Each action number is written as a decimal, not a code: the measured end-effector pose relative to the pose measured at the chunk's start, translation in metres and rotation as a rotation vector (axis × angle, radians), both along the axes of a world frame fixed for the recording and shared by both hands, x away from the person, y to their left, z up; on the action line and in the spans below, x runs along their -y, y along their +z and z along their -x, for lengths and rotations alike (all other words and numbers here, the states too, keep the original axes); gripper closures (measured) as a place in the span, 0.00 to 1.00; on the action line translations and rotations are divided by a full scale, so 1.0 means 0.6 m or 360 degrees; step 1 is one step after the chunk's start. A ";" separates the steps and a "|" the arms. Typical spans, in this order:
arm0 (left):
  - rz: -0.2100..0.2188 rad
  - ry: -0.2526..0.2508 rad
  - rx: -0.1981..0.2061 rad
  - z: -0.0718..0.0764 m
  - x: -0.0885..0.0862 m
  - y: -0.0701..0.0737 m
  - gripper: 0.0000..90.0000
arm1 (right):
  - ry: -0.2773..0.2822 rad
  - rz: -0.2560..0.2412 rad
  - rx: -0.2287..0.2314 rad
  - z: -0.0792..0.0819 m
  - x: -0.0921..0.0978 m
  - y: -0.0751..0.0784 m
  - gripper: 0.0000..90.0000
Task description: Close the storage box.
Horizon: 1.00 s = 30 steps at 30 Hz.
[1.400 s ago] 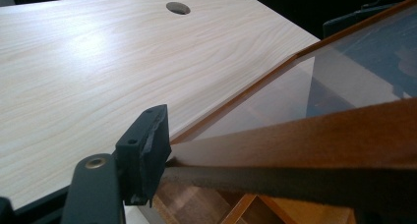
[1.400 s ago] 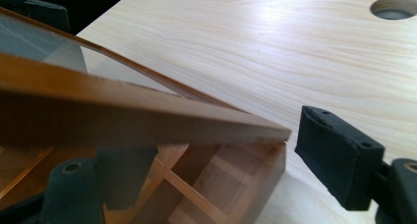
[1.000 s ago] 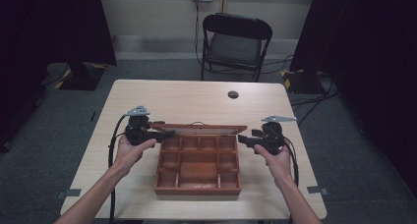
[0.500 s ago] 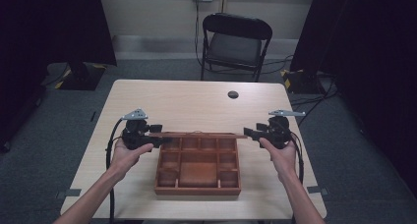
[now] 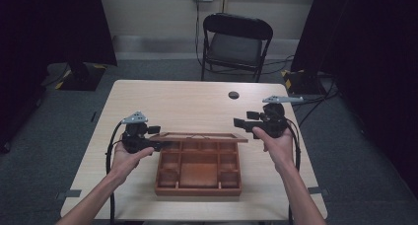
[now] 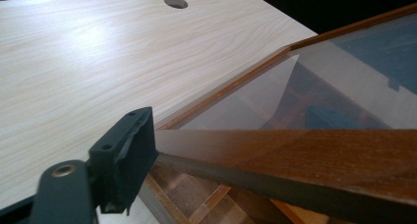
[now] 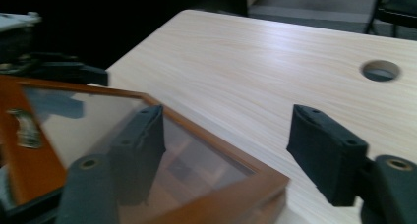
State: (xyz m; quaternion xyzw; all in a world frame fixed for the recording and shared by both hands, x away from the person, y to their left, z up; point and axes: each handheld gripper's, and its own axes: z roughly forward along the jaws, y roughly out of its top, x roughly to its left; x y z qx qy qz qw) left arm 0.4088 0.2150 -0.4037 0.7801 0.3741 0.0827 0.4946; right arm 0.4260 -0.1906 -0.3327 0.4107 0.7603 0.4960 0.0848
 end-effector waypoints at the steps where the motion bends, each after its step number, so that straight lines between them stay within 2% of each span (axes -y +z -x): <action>1: 0.0001 0.0006 0.0002 0.000 0.000 0.000 0.20 | 0.0060 -0.0007 0.0026 0.002 -0.012 0.014 0.40; 4: -0.0020 0.0008 0.0016 0.002 0.000 -0.001 0.18 | 0.0112 -0.0025 0.0043 0.005 -0.026 0.027 0.40; 5: -0.0030 0.0007 0.0016 0.002 -0.001 -0.002 0.18 | 0.0154 -0.0038 0.0036 0.007 -0.033 0.032 0.41; 6: -0.0024 0.0002 0.0017 0.003 -0.001 -0.003 0.18 | 0.0300 -0.0052 0.0003 0.012 -0.053 0.042 0.41; 8: -0.0023 -0.0003 0.0020 0.004 -0.001 -0.003 0.18 | 0.0311 -0.0040 0.0005 0.015 -0.060 0.044 0.41; 11: -0.0038 -0.0001 0.0018 0.004 -0.001 -0.006 0.18 | 0.0416 -0.0056 -0.0019 0.021 -0.082 0.049 0.43; 13: -0.0047 0.0009 0.0022 0.006 -0.002 -0.009 0.18 | 0.0470 -0.0031 -0.0017 0.025 -0.101 0.052 0.49; 15: -0.0057 0.0004 0.0017 0.006 -0.003 -0.010 0.18 | 0.0479 -0.0030 -0.0019 0.025 -0.105 0.052 0.50; 17: -0.0071 -0.0006 0.0022 0.007 -0.004 -0.010 0.18 | 0.0501 -0.0022 -0.0025 0.027 -0.115 0.053 0.54; 21: -0.0059 -0.0011 0.0021 0.009 -0.002 -0.012 0.19 | 0.0564 -0.0048 -0.0054 0.031 -0.133 0.049 0.63; 26: -0.0069 -0.0023 0.0019 0.010 -0.003 -0.014 0.19 | 0.0642 -0.0017 -0.0085 0.041 -0.147 0.045 0.73; 30: -0.0065 -0.0029 0.0016 0.010 -0.004 -0.015 0.18 | 0.0658 0.0001 -0.0105 0.043 -0.154 0.040 0.77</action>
